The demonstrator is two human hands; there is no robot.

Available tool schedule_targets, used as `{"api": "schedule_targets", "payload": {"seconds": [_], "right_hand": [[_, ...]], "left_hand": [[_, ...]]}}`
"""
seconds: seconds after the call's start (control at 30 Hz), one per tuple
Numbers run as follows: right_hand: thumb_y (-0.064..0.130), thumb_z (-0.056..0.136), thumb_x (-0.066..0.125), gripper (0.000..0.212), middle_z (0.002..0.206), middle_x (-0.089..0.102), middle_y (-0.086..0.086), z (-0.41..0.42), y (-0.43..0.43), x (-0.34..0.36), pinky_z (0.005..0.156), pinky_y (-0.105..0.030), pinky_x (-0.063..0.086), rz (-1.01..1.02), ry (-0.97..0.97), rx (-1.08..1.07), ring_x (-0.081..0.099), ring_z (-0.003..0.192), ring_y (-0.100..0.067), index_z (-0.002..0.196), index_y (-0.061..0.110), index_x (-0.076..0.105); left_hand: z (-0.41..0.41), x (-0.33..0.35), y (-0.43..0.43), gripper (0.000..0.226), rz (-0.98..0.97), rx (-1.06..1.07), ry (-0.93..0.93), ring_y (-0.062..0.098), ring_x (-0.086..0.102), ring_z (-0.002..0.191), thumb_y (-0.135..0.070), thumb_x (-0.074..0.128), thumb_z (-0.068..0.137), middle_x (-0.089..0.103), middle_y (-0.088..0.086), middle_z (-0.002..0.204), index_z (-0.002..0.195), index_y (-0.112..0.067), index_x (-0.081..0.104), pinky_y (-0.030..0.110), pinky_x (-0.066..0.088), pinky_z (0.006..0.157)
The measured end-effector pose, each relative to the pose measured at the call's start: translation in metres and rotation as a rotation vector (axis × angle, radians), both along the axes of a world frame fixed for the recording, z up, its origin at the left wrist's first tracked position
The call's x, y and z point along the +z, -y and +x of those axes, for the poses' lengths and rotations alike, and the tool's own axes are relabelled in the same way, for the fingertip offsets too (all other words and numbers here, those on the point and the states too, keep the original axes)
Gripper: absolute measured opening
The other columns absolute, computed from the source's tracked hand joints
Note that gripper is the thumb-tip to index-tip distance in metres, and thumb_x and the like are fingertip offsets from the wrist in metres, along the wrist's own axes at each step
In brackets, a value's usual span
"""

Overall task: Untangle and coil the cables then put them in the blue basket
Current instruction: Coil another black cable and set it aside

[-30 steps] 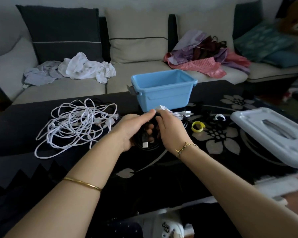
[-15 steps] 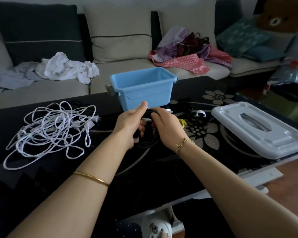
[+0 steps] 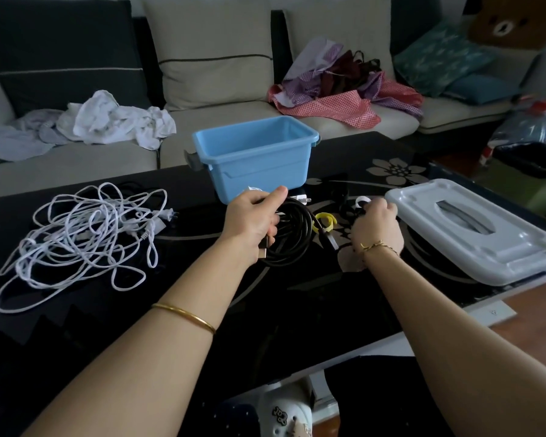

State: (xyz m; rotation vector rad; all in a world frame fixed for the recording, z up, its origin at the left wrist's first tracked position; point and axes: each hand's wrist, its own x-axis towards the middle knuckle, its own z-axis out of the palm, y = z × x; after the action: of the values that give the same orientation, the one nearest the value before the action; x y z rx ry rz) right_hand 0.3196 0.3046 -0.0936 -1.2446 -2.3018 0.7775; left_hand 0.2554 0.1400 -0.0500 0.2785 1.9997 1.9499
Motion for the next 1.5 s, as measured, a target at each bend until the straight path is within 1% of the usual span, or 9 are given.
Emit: {"api": "schedule_targets", "payload": {"seconds": [0.13, 0.5, 0.7, 0.93, 1.03, 1.13, 1.27, 1.37, 1.5], "right_hand": [[0.004, 0.089, 0.054, 0.033, 0.129, 0.042, -0.013, 0.000, -0.011, -0.015, 0.072, -0.037, 0.037, 0.078, 0.245, 0.040, 0.044, 0.117, -0.032, 0.120, 0.003, 0.046], [0.005, 0.088, 0.053, 0.027, 0.117, 0.042, -0.012, -0.007, -0.015, -0.018, 0.065, -0.035, 0.036, 0.237, 0.318, 0.075, 0.054, 0.096, -0.033, 0.115, 0.009, 0.050], [0.016, 0.093, 0.050, 0.014, 0.110, 0.041, -0.010, -0.006, -0.020, -0.021, 0.064, -0.033, 0.038, 0.218, 0.182, 0.064, 0.049, 0.084, -0.029, 0.100, 0.007, 0.057], [0.019, 0.087, 0.050, 0.003, 0.087, 0.062, -0.003, -0.004, -0.013, 0.007, 0.064, -0.029, 0.033, 0.077, -0.317, 0.165, 0.044, 0.095, -0.018, 0.088, 0.021, 0.053], [0.015, 0.088, 0.052, 0.018, 0.070, 0.065, 0.008, -0.004, -0.001, 0.028, 0.066, -0.029, 0.050, -0.055, -0.513, 0.290, 0.058, 0.080, -0.015, 0.102, 0.023, 0.060], [0.009, 0.090, 0.055, 0.020, 0.066, 0.059, 0.007, -0.001, 0.019, 0.058, 0.056, -0.011, 0.045, -0.140, -0.577, 0.461, 0.052, 0.056, -0.002, 0.105, 0.016, 0.065], [0.009, 0.089, 0.060, 0.014, 0.065, 0.052, 0.004, -0.002, 0.056, 0.091, 0.048, -0.020, 0.046, -0.260, -0.572, 0.701, 0.044, 0.043, -0.008, 0.091, 0.021, 0.066], [0.008, 0.087, 0.063, 0.018, 0.050, 0.048, 0.014, -0.011, 0.086, 0.110, 0.040, -0.015, 0.028, -0.256, -0.427, 0.913, 0.032, 0.040, -0.005, 0.083, 0.025, 0.067], [0.012, 0.084, 0.067, 0.012, 0.062, 0.061, 0.018, -0.026, 0.120, 0.118, 0.054, -0.005, 0.037, -0.044, -0.059, 1.226, 0.051, 0.053, 0.007, 0.089, 0.021, 0.072]], "left_hand": [[0.002, 0.000, -0.001, 0.024, -0.002, -0.016, -0.016, 0.003, 0.034, 0.032, -0.033, 0.067, 0.088, 0.040, -0.011, 0.037, 0.081, -0.013, 0.057, 0.015, 0.032, 0.037], [-0.002, 0.002, 0.008, 0.023, 0.008, 0.017, -0.013, 0.003, 0.034, 0.032, -0.033, 0.067, 0.088, 0.041, -0.010, 0.039, 0.079, -0.014, 0.058, 0.015, 0.031, 0.036], [-0.001, 0.003, 0.010, 0.022, 0.009, 0.022, -0.032, 0.003, 0.034, 0.032, -0.032, 0.067, 0.088, 0.042, -0.008, 0.042, 0.079, -0.013, 0.059, 0.015, 0.032, 0.037], [-0.002, 0.006, 0.010, 0.025, -0.002, 0.041, -0.072, 0.003, 0.036, 0.033, -0.034, 0.067, 0.088, 0.044, -0.004, 0.050, 0.080, -0.012, 0.058, 0.015, 0.032, 0.036], [-0.004, 0.009, 0.014, 0.025, -0.012, 0.074, -0.135, 0.004, 0.037, 0.032, -0.034, 0.067, 0.088, 0.046, -0.004, 0.051, 0.078, -0.013, 0.058, 0.017, 0.033, 0.036], [-0.007, 0.014, 0.025, 0.025, -0.015, 0.138, -0.202, 0.006, 0.037, 0.030, -0.033, 0.065, 0.089, 0.047, -0.003, 0.049, 0.080, -0.011, 0.058, 0.018, 0.033, 0.037], [-0.018, 0.019, 0.050, 0.026, -0.047, 0.256, -0.247, 0.007, 0.039, 0.030, -0.035, 0.064, 0.089, 0.050, 0.001, 0.055, 0.086, -0.009, 0.060, 0.017, 0.033, 0.034], [-0.027, 0.021, 0.073, 0.028, -0.050, 0.336, -0.227, 0.010, 0.038, 0.029, -0.037, 0.062, 0.089, 0.050, 0.002, 0.054, 0.083, -0.010, 0.057, 0.017, 0.030, 0.034], [-0.035, 0.023, 0.100, 0.029, -0.067, 0.412, -0.232, 0.010, 0.039, 0.030, -0.039, 0.061, 0.089, 0.053, 0.004, 0.058, 0.087, -0.010, 0.060, 0.014, 0.029, 0.031]]}}
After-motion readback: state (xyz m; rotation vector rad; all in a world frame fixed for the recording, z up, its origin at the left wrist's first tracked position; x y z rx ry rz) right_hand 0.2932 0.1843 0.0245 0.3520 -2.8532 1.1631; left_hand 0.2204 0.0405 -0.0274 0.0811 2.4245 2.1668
